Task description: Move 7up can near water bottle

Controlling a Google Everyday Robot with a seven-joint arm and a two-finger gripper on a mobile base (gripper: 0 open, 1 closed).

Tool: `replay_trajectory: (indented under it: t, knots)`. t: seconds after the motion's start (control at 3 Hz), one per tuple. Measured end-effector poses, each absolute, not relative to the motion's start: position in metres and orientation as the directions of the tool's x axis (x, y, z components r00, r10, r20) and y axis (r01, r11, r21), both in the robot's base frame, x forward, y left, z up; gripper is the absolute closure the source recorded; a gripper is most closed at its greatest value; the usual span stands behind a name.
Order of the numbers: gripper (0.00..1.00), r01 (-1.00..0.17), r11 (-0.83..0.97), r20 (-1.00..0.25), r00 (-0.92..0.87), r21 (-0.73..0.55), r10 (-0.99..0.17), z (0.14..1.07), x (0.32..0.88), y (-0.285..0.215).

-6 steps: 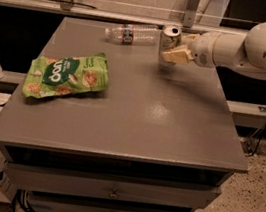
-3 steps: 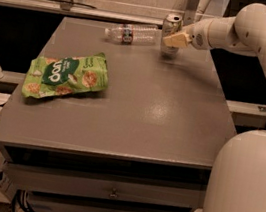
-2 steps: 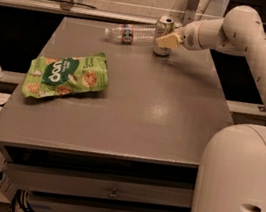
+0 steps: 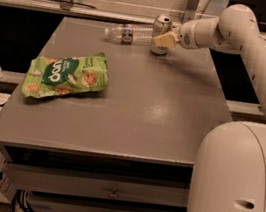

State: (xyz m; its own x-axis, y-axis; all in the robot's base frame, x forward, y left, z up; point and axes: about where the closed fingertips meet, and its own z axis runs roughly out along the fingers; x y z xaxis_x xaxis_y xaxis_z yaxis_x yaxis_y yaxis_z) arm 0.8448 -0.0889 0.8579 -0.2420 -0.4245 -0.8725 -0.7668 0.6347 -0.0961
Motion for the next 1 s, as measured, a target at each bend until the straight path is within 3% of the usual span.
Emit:
replay_trajectory:
  t: [1.0]
  knots:
    - [0.13, -0.765, 0.636, -0.857, -0.258, -0.101, -0.446, 0.8578, 0.8398, -0.0981]
